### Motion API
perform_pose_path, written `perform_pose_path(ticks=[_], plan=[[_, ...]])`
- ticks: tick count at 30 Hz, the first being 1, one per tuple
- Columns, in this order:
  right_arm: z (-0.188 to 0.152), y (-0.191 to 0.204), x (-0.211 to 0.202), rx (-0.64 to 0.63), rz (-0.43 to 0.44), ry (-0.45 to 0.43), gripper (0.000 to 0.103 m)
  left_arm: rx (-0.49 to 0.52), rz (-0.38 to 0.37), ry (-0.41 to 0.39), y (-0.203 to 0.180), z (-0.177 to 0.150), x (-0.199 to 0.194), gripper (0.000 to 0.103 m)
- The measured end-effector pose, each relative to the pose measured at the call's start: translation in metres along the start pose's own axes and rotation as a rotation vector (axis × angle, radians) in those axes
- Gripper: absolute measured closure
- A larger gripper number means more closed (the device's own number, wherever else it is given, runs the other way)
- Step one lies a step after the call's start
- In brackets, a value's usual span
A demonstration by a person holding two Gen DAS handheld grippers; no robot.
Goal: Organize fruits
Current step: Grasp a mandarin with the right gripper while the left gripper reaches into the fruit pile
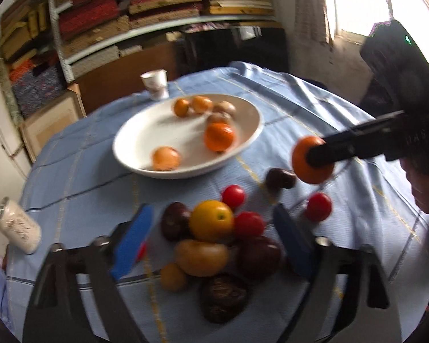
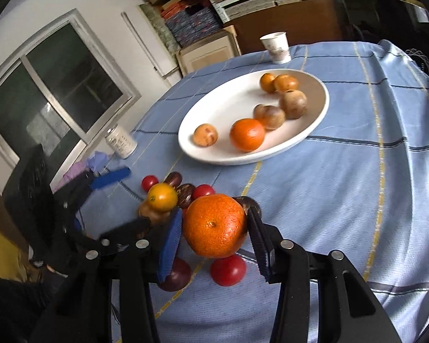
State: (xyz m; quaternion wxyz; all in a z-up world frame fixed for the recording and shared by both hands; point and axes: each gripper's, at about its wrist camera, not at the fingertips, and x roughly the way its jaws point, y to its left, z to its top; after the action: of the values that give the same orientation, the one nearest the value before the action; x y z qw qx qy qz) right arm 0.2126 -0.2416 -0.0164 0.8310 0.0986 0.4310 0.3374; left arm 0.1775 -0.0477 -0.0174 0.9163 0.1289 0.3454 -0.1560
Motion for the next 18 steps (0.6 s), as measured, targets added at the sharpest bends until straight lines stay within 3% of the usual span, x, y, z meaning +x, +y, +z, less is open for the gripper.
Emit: perform_pose_path(ticks=[1,9,11,14,18], plan=[[0.000,0.000,-0.001,0.001,-0.001,-0.004,0.056,-0.006,-0.015,0.011,-0.003,0.000,0.003,0.030],[-0.005,0.001,-0.006,-0.005,0.015,-0.007,0.056,-0.028,0.006,0.017,-0.007,0.003,0.012,0.032],[-0.006,0.002,-0.006,-0.007,0.013,-0.004,0.056,-0.052,0.002,0.037,-0.002,0.003,0.017,0.048],[-0.006,0.003,-0.007,-0.007,0.017,-0.003,0.056,-0.080,-0.003,0.066,0.005,0.002,0.025,0.055],[-0.006,0.003,-0.007,-0.008,0.018,-0.004,0.056,-0.090,-0.001,0.084,0.007,0.001,0.030,0.055]])
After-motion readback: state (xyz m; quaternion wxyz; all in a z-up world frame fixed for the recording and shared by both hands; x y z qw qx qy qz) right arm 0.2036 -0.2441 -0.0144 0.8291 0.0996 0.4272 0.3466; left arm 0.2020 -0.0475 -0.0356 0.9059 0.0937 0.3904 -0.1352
